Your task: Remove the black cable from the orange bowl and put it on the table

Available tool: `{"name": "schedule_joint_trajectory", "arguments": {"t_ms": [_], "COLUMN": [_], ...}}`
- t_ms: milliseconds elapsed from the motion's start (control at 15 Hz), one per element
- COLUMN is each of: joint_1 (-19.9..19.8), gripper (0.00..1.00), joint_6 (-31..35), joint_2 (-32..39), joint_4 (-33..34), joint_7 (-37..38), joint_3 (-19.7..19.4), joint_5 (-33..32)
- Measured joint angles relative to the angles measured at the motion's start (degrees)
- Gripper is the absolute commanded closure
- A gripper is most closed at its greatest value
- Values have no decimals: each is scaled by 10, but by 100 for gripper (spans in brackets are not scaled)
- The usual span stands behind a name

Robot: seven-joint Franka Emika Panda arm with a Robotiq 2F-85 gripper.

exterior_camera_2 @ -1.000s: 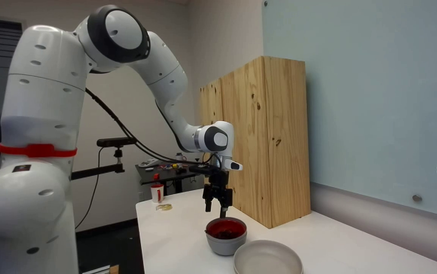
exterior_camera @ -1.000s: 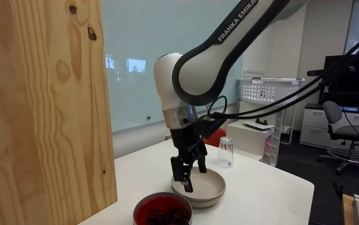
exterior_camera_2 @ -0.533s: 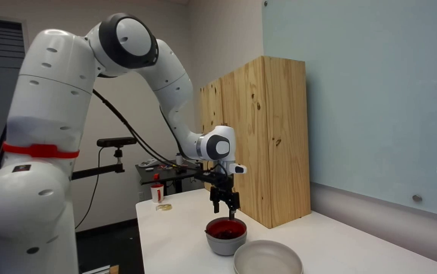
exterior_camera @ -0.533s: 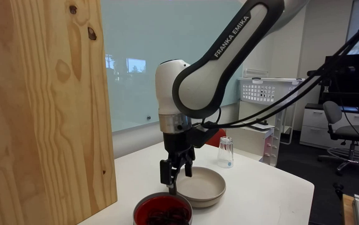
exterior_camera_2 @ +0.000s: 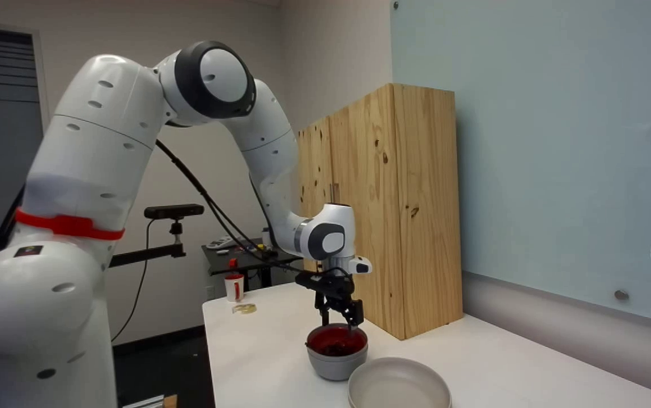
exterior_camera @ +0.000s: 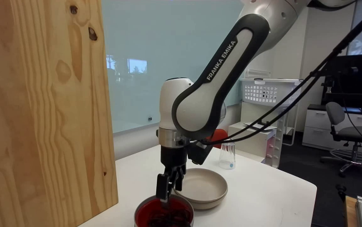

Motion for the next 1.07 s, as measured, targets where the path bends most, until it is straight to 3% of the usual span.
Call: {"name": "schedule_joint_trajectory", "arguments": {"t_ms": [267,1067], "joint_1": [-19,-26], "gripper": [0,0], "joint_6": [6,-40], "joint_2": [5,17], "joint_4": [2,5], "joint_7": [-52,-56], "joint_3": [14,18], "joint_5": [18,41]}}
